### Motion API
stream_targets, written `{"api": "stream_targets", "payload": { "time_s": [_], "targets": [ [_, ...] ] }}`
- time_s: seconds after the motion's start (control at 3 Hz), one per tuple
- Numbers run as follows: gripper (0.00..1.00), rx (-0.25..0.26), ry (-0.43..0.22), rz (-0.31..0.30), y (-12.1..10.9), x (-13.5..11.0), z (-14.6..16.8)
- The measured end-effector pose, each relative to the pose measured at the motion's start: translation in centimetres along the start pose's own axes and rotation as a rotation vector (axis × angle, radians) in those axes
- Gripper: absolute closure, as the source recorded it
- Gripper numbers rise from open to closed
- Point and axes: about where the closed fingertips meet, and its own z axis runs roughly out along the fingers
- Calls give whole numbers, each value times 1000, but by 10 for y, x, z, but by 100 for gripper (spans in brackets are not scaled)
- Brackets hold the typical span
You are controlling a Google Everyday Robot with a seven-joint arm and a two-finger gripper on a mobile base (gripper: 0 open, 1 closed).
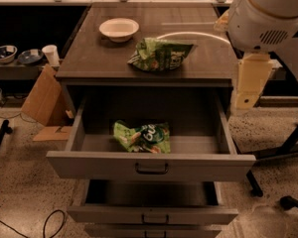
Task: Pick green rice chip bag from top drawer and place on counter
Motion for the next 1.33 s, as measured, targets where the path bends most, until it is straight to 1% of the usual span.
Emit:
{"api": "stream_targets", "payload": {
  "time_s": [0.33, 0.67, 1.0, 1.33],
  "targets": [
    [0, 24, 16, -191, -19, -43, 15],
    [0, 55, 15, -389, -21, -84, 31],
    [0, 50, 4, -619, -12, -125, 64],
    [0, 7, -8, -808, -3, -157, 99]
  ]
}}
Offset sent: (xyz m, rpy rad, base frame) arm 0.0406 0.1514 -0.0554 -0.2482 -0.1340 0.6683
